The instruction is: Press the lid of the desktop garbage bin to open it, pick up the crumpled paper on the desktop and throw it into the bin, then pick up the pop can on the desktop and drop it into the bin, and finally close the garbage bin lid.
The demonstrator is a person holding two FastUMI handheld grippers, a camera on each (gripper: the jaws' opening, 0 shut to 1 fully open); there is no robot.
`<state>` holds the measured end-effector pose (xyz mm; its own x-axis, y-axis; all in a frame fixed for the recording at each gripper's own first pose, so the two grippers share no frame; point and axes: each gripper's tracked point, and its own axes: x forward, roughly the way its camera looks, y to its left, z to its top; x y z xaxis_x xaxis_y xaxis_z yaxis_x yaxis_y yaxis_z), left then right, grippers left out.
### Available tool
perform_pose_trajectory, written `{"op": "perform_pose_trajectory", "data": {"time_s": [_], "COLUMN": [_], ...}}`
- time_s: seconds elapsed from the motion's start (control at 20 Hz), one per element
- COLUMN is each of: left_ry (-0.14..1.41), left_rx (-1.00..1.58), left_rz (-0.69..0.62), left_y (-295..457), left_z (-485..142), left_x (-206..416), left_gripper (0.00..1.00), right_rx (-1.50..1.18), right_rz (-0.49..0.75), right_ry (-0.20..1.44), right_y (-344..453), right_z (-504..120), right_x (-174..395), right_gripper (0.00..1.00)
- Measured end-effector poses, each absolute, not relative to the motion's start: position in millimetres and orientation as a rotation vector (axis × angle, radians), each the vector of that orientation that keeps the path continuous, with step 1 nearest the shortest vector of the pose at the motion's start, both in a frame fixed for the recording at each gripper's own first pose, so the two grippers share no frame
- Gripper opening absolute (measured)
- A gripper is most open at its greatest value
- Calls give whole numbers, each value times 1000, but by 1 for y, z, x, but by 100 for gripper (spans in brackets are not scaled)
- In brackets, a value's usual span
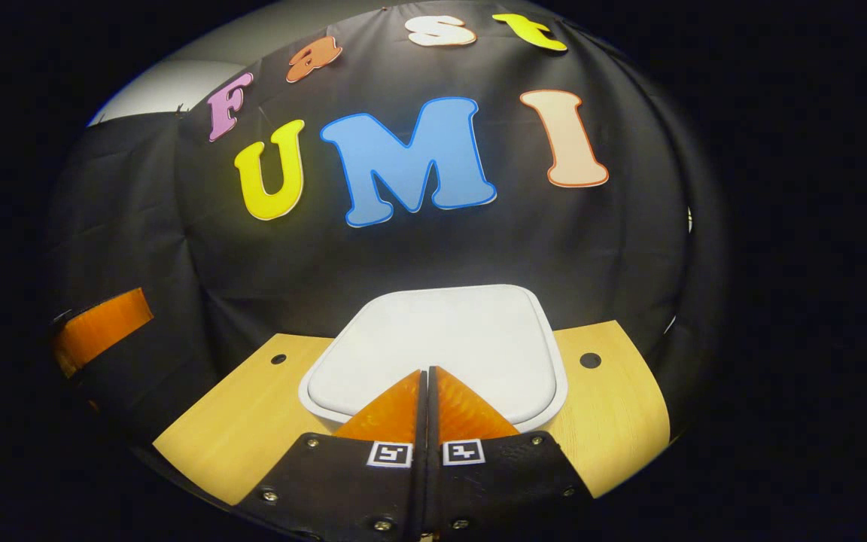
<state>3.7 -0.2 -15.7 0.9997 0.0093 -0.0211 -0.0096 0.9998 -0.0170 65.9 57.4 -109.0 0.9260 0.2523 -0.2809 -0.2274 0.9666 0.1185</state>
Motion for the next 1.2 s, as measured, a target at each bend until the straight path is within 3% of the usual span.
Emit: {"op": "perform_pose_trajectory", "data": {"time_s": [0.15, 0.65, 1.2], "left_ry": [18, 45, 139], "left_rx": [-6, 17, 67], "left_rz": [-8, -25, -111], "left_y": [-8, 0, -14], "left_z": [-13, -36, -109], "left_x": [5, 12, 18], "left_gripper": [94, 95, 97], "right_rx": [3, 106, 95], "right_rz": [225, 240, 193], "right_ry": [259, 86, -89], "right_y": [57, 51, 35], "right_z": [-102, -39, 25], "right_x": [66, 49, 23], "right_gripper": [1, 0, 1]}}
